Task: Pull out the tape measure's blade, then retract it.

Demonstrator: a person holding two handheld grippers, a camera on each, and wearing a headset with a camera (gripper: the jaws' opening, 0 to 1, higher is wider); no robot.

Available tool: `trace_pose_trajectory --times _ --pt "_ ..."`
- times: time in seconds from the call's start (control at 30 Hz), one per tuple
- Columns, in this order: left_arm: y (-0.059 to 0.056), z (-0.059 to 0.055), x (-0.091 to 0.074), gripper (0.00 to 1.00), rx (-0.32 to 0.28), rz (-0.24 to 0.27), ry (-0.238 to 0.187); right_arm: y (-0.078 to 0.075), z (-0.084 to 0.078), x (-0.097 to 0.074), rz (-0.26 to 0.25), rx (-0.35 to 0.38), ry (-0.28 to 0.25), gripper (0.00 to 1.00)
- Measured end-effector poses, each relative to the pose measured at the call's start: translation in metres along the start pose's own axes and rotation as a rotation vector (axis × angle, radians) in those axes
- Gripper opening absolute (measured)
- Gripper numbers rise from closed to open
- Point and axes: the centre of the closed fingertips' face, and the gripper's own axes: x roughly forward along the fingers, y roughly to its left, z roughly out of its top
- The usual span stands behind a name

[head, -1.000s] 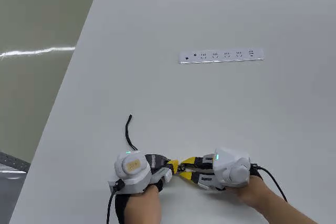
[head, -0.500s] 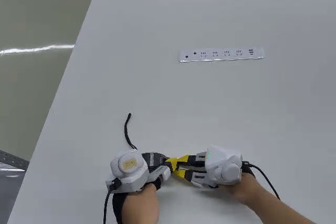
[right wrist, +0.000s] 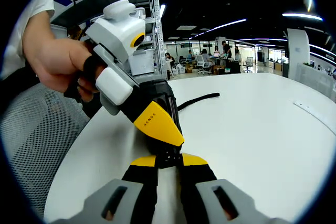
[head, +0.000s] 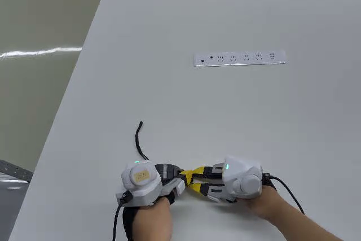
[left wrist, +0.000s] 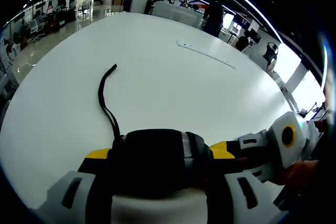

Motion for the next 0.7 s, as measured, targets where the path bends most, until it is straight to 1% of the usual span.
trace_pose_trajectory --times 0.37,0.6,0.7 --pt "0.0002 0.0002 0.0006 0.70 0.000 0.000 -0.003 -0.0009 -0.0017 -0.0022 0.006 0.032 -0.004 0.15" --pt "0.0004 0.0004 0.0003 0.70 -0.004 0.000 -0.004 -0.0003 -0.0014 -0.0013 0.003 -0.005 0.003 0.12" --pt "0.0006 0.0004 0.0004 0.70 -0.010 -0.001 -0.006 -0.0006 -0.0011 -0.0003 0.003 -0.009 0.005 0.12"
